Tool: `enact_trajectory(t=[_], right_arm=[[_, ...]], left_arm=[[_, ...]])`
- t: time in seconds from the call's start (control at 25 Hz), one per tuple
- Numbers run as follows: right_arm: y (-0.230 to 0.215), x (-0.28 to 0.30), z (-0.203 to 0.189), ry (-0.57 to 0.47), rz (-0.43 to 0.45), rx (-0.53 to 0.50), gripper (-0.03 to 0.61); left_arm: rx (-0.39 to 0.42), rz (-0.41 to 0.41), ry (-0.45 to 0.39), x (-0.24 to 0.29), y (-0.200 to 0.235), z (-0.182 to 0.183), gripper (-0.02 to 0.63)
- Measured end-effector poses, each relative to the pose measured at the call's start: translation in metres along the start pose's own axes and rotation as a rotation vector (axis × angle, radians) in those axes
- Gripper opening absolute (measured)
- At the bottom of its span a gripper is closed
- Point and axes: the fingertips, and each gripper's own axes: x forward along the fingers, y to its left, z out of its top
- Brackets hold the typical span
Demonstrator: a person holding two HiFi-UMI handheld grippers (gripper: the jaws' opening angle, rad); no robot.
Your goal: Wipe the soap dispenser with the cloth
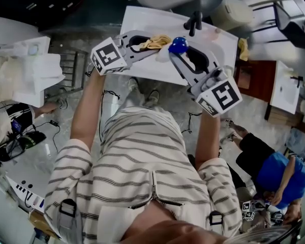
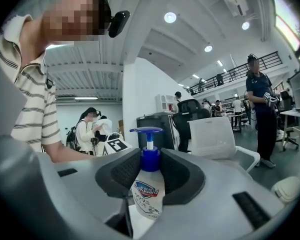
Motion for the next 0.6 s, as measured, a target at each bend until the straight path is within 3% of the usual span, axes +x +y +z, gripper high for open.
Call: enact_trajectory(t=[0.6], right_arm=[[-0.009, -0.003, -0.005, -0.005, -0.05, 0.019, 0.124]], left_arm=[[-0.061, 0.057, 0.023, -0.009, -0.006, -0.018, 0.092]])
